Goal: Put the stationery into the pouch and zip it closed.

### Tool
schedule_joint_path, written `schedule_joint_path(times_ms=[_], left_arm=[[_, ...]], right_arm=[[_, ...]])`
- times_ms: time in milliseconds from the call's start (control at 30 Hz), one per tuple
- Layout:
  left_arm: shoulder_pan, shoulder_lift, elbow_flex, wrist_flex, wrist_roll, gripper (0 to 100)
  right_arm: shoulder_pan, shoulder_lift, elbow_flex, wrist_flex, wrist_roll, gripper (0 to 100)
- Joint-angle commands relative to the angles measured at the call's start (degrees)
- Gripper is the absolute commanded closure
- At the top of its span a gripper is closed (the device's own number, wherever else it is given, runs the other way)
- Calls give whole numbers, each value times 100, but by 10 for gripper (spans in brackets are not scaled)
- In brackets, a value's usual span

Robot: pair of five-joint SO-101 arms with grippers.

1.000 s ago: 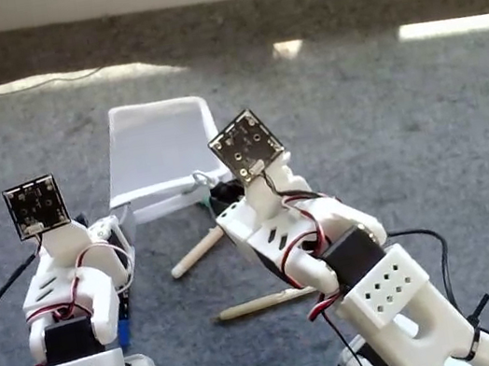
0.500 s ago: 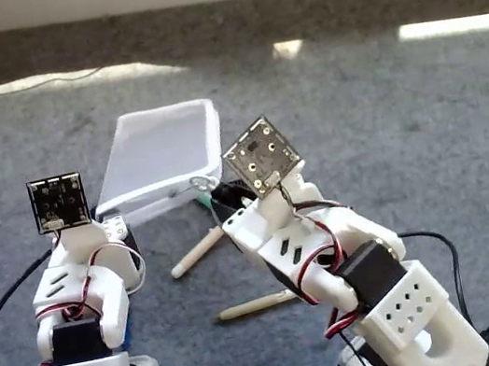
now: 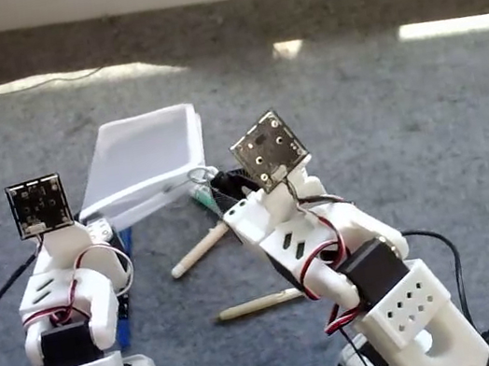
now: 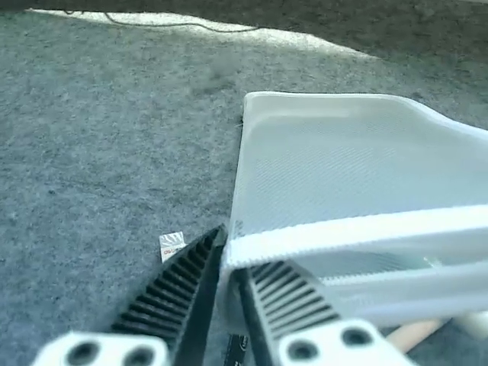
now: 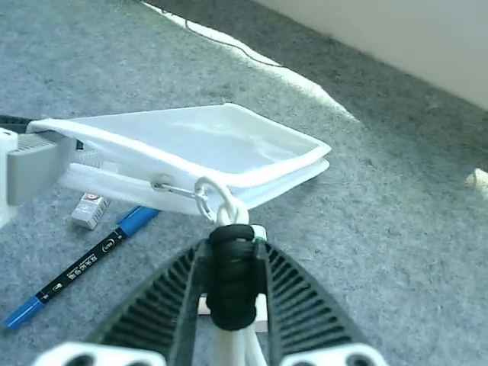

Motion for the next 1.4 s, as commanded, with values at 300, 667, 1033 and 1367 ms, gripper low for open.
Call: schedule_joint_path(times_ms=[300,667,1033,1367], left_arm=[[-514,4,-338,79,132,994],[-699,4,-479,220,141,994],[-1481,13,-919,677,378,994],[-1807,22,-1130,967,387,994]], right_arm=[[207,-198,-92,-163,-53,923],[207,-198,-145,505,-53,773],[233,1270,-787,655,-53,774],[207,4022,-2273,655,-18,774]])
